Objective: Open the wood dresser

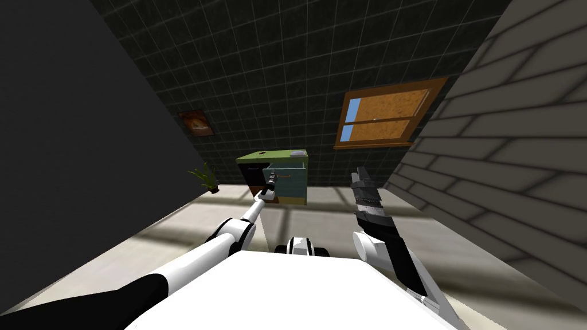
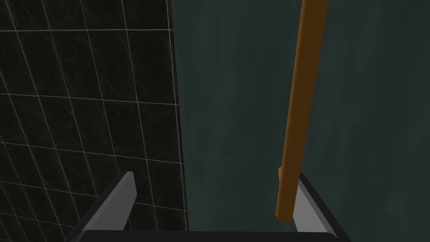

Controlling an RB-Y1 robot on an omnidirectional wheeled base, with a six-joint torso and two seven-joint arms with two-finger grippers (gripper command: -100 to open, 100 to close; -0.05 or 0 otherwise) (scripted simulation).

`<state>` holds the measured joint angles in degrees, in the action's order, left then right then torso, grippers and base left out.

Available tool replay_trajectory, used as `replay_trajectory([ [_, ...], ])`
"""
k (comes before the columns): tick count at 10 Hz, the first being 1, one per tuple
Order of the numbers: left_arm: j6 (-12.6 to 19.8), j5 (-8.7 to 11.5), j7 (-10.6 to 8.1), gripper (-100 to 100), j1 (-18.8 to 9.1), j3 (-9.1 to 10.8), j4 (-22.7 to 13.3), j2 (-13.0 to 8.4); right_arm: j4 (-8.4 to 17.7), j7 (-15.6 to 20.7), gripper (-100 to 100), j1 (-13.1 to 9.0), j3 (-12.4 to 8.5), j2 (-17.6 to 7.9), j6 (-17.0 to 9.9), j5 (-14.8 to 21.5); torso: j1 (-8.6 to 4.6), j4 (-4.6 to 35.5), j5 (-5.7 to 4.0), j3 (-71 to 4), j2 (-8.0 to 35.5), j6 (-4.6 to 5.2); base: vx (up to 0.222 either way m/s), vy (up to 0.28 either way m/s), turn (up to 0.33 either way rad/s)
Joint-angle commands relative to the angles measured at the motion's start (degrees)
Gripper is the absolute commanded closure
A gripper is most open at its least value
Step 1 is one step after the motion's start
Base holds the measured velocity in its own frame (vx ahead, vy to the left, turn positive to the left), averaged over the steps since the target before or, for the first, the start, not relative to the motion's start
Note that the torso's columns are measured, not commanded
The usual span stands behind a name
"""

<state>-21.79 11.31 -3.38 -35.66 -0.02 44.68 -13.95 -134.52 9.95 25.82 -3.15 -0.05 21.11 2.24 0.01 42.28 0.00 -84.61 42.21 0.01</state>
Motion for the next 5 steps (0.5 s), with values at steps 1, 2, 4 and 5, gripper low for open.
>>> replay_trajectory([
  [1,-0.01,0.0,-0.01,0,0.02,-0.01,-0.01,0.0,0.0,0.0,0,0.0,0.0,0.0,0.0,0.0,0.0,0.0,0.0,0.0,0.01,-0.01,0.0,0.0,0.0],
  [2,-0.01,0.0,-0.01,0,0.02,-0.01,-0.01,0.0,0.0,0.0,0,0.0,0.0,0.0,0.0,0.0,-0.01,0.0,0.0,0.02,0.04,-0.01,0.0,0.0,0.0],
  [4,-0.01,0.0,-0.01,0,0.02,-0.01,-0.01,0.0,0.0,0.0,0,0.0,0.0,0.0,0.0,0.0,-0.02,0.01,0.0,0.05,0.08,-0.01,0.0,0.0,0.0],
  [5,-0.01,0.0,-0.01,0,0.02,-0.01,-0.01,0.0,0.0,0.0,0,0.0,0.0,0.0,0.0,0.0,-0.02,0.01,0.0,0.05,0.09,-0.01,0.0,0.0,0.0],
])
